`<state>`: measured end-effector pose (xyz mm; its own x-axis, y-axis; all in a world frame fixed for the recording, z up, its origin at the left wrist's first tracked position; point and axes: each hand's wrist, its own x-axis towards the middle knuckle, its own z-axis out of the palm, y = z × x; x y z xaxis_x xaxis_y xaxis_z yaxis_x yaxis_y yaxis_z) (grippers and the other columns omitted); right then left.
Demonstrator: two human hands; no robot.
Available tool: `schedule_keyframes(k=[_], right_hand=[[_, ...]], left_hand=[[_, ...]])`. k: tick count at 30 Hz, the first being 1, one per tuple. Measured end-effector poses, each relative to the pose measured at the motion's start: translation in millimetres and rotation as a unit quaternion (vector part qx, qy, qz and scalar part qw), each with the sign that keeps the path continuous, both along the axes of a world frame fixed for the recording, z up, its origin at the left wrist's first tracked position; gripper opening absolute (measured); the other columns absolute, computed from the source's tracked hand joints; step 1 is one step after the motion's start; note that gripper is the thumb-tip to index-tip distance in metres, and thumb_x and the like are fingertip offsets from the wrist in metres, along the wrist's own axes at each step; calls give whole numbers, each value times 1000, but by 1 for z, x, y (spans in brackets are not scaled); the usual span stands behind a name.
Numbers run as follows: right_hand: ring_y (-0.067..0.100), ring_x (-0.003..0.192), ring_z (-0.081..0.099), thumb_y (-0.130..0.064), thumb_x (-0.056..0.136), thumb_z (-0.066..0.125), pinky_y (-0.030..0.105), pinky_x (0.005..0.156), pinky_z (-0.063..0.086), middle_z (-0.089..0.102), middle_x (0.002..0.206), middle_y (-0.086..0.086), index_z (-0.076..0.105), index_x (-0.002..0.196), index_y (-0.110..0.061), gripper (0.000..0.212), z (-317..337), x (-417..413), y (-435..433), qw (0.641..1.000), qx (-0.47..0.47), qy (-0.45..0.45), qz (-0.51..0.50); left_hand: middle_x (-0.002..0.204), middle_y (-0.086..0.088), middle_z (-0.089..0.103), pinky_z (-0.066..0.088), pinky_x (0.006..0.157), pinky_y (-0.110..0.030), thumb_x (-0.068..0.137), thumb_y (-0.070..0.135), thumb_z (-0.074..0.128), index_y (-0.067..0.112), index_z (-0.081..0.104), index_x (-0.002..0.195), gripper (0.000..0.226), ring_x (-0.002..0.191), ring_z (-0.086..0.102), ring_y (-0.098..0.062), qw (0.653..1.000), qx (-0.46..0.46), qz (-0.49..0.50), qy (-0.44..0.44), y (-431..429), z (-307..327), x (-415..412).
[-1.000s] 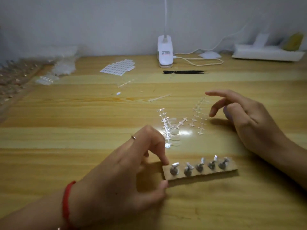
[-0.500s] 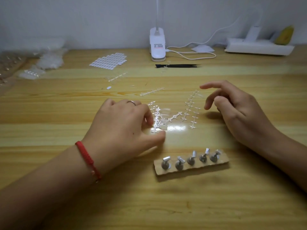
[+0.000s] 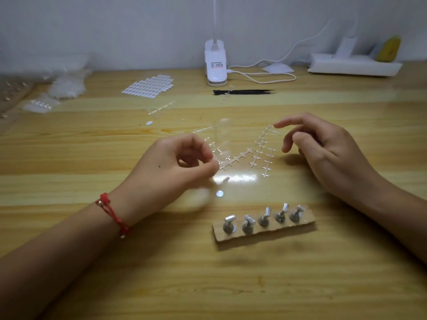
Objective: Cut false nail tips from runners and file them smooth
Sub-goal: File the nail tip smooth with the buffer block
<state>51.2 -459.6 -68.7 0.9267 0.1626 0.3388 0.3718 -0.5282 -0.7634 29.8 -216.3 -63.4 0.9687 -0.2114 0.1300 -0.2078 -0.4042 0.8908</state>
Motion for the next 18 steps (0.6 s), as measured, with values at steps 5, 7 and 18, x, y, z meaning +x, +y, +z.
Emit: schedule_keyframes(k=[5,7,18], right_hand=[[2,54,42,-19,92,60,12,53,35,65,77,2,69,106,-21,17,8,-2,3,992,99,71,29],[3,55,40,-38,82,69,9,50,35,68,83,0,70,109,-23,31,13,-5,5,972,173,136,76],[-1,47,47,-36,56,75,7,45,34,65,60,-7,76,70,-19,23,23,-12,12,958,228,154,85]], left_hand=[[80,3,72,43,61,-29,74,23,79,17,41,85,40,69,60,-14,998,-22,-53,-33,-2,13,2],[82,5,73,46,60,-32,74,30,78,17,38,87,44,73,62,-20,995,18,-96,-26,-4,23,6],[77,4,66,46,67,-28,78,15,67,19,40,92,30,70,57,-9,985,40,-158,-50,-21,49,20]])
